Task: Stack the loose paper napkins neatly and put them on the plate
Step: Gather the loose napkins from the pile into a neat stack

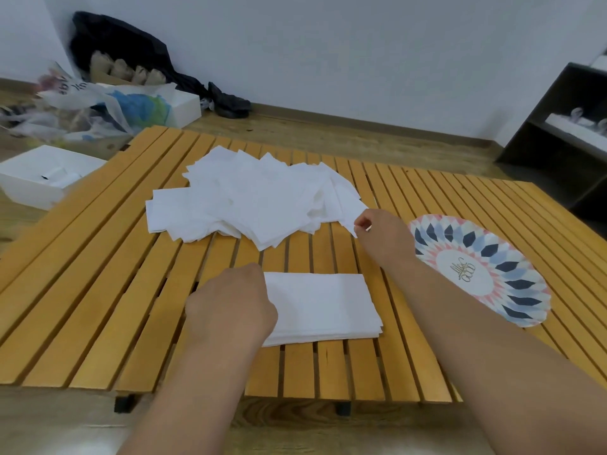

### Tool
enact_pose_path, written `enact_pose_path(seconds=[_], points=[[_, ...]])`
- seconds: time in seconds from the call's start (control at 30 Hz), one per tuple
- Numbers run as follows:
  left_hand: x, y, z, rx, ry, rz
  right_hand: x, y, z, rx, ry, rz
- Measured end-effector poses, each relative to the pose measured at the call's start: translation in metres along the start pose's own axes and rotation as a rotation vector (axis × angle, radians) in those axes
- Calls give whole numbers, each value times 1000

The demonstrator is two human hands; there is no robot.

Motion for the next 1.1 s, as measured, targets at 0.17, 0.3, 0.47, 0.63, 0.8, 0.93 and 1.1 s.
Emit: enact_pose_path(seconds=[0.17, 0.3, 0.47, 0.63, 0.8, 0.93, 1.1], points=[[3, 0, 0, -11, 3, 0, 21, -21, 1, -149, 88, -57], [4, 0, -1, -25, -1, 9, 28, -27, 0, -221, 150, -48], [3, 1, -2, -45, -11, 19, 31, -32, 1, -186, 165, -28], [4, 2, 0, -48, -4, 21, 30, -31, 2, -163, 166, -1], [3, 3, 2, -50, -6, 15, 30, -32, -1, -245, 205, -12], [4, 3, 0, -54, -8, 18, 30, -31, 1, -233, 197, 51], [3, 5, 0, -65, -13, 33, 46, -12, 8, -16, -29, 130]])
Point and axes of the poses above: each hand's wrist, its own x-axis towards the middle knuckle, its own y-axis out of the back of the hand, z = x × y, the point moved 1 cm from there along x, towards the middle knuckle, and after that the axes turned 14 degrees about z, right-handed, at the moved point
